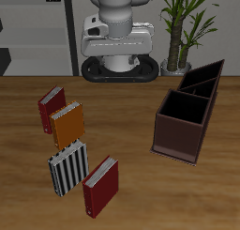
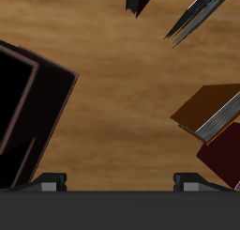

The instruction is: Place the right red book into the left desk caddy's front compartment and place the orange book into the left desk caddy's left compartment and place the striped book into the left desk caddy's left compartment

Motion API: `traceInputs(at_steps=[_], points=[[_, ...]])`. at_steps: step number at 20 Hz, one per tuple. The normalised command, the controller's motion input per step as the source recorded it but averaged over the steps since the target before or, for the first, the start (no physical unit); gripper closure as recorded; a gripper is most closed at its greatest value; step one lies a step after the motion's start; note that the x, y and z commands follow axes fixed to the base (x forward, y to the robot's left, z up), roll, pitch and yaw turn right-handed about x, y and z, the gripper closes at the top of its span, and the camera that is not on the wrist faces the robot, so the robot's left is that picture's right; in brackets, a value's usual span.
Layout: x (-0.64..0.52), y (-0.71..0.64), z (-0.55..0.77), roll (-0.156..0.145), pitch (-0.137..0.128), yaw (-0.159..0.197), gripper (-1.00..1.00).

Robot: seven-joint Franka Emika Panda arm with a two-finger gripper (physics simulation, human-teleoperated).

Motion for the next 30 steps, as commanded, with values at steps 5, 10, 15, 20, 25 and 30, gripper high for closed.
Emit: traceInputs(at_steps=[5, 10, 15, 20, 25, 30], points=[[-0.02, -0.2, 0.04, -0.045, -0.021, -0.004, -1.0], [-0.01, -0.04, -0.02, 0.014, 0.009, -0.01, -1.0], [-0.04, -0.11, -0.03, 0.058, 0.01, -0.022, -1.0], [-0.01, -0.37, -0.08, -0.001, 0.007, -0.003, -1.0], [-0.01, -0.59, -0.05, -0.045, -0.027, -0.014, -1.0], [0.02, -0.43, -0.06, -0.075, 0.021, -0.043, -1.0]])
